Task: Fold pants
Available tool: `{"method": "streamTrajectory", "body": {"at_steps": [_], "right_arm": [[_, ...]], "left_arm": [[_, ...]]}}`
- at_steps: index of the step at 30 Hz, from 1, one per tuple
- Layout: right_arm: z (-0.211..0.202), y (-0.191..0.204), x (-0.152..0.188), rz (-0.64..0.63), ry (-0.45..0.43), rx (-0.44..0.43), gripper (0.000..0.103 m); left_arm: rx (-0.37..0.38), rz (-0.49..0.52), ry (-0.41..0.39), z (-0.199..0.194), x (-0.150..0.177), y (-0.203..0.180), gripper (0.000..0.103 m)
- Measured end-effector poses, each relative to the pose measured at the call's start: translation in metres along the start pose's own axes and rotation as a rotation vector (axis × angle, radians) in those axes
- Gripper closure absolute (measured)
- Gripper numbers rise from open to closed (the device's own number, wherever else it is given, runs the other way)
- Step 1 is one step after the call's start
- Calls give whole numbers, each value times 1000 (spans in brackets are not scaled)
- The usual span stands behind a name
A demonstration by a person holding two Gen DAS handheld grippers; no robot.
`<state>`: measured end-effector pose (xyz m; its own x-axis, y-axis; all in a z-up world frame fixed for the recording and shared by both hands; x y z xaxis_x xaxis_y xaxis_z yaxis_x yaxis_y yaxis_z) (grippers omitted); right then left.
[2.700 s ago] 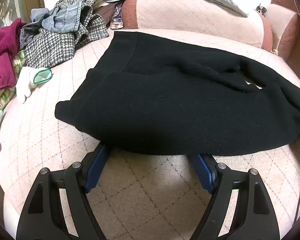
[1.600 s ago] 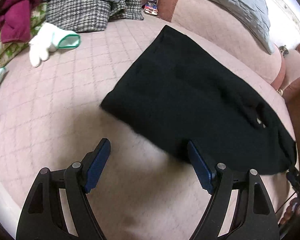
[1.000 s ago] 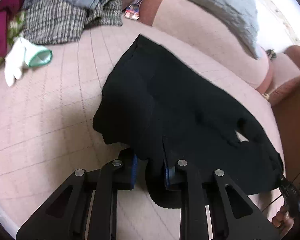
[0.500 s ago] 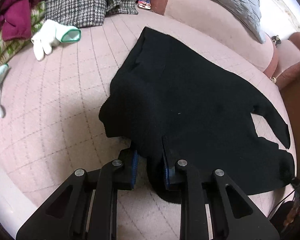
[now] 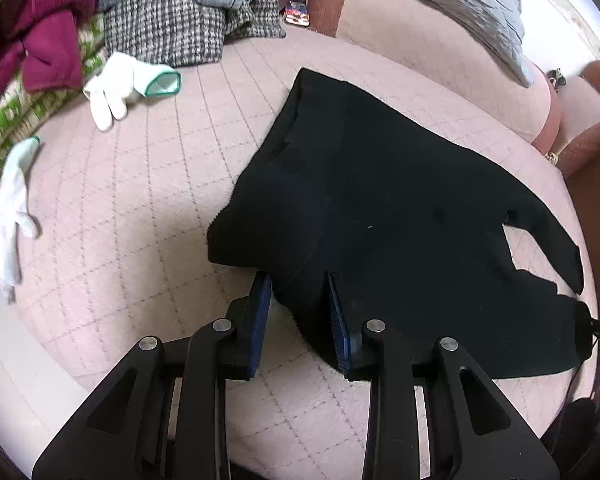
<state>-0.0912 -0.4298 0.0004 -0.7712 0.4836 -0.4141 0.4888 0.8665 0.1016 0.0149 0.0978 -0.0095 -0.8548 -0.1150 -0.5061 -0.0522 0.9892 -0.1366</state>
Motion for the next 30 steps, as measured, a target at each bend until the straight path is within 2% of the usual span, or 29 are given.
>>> {"method": "streamTrajectory", "body": {"at_steps": [1,2,3,5,7,9,11,12,14,15,16,17,21,25,30], "right_arm": [[4,5,-1,-9,-6,-47,75],[-1,8,-1,-24,-23,-71,93],[-11,12,-2,-50,-45,-124,97],[-26,12,-6,-86,-92,-138,97],[-25,0,-10,-106,-100,-82,97],[-11,-1,-4,-125,-43,-40,97],[-4,-1,-4,-153,-14,16,97],[-7,1,-8,-161,-22,49,94],[-8,2,-11,-150,-41,88,82],[-14,6,-12,-140,-56,114,69],[-23,9,-13,-132,-86,122,62],[-31,12,-12,-126,-113,115,61],[-53,46,-14,-109,-185,-37,60],[-52,106,-19,-173,-199,-213,60],[-48,163,-26,-263,-207,-362,60]], "left_arm": [[-3,2,-1,-2,2,2,75],[-3,3,-2,-5,2,4,75],[0,2,-1,-7,3,6,75],[6,-5,4,-11,2,10,75],[-14,-8,-9,-15,-2,14,75],[-51,-1,-47,-22,-6,17,75],[-42,-15,-46,-25,-6,19,75],[-30,-22,-39,-24,-6,19,75],[-21,-19,-37,-25,-7,17,75],[-27,-16,-45,-26,-8,16,75],[-30,-13,-53,-27,-10,15,75],[-22,-11,-60,-27,-12,13,75],[7,15,-50,-14,-14,4,74],[-53,23,52,17,-2,9,74],[-18,32,28,6,-14,7,74]]}}
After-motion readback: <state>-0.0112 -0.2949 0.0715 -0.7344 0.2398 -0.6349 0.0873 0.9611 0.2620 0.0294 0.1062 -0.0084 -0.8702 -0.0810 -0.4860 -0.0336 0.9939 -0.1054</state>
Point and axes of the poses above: each gripper's, at about its wrist camera, not at the fingertips, and z roughly the way its jaws point, y to its left, x to its underside, the point moved 7 cm from there along z, roughly the way its jaws point
